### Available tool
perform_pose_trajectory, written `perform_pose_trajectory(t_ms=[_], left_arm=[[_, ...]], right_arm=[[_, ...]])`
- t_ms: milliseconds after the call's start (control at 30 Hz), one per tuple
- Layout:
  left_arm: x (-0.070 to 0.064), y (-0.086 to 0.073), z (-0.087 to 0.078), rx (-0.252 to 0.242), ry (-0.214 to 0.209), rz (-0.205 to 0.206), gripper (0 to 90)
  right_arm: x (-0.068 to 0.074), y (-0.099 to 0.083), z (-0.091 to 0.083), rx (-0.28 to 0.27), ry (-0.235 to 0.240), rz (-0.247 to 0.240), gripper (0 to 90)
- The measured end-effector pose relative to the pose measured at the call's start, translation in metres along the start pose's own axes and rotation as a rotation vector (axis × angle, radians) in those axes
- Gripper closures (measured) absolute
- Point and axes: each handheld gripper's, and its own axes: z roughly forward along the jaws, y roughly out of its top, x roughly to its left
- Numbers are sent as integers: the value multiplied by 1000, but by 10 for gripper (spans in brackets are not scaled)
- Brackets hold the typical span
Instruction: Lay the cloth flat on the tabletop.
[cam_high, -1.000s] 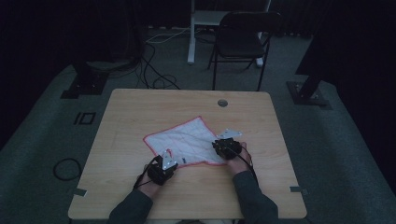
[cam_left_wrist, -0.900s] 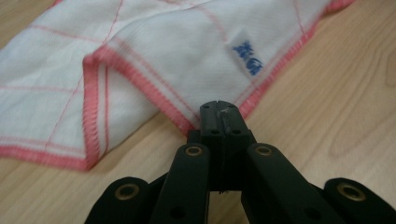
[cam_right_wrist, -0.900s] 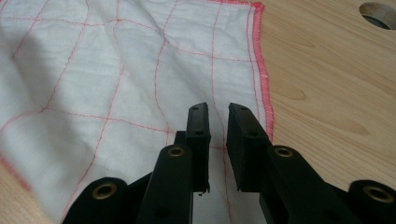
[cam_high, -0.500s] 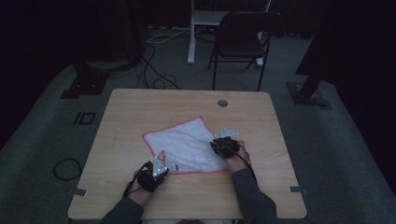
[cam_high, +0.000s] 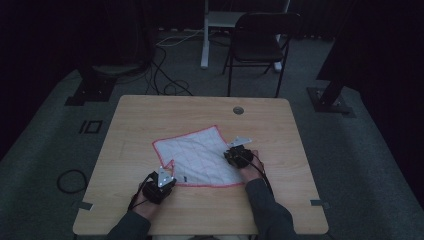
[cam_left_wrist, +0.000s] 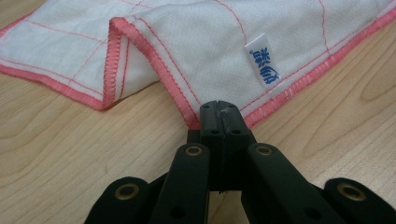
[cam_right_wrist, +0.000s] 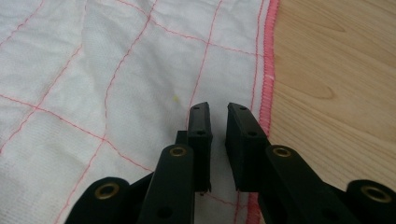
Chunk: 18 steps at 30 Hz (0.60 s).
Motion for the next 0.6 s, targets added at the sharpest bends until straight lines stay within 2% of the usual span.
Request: perform_pose_trajectory(t_ms=[433, 600], left_arm=[[1, -3, -5, 14, 12, -9, 900], [-3, -5, -8, 23, 39, 23, 900]], right_arm=[[-10, -16, -14, 5, -21, 38, 833], [-12, -24, -22, 8, -31, 61, 836]])
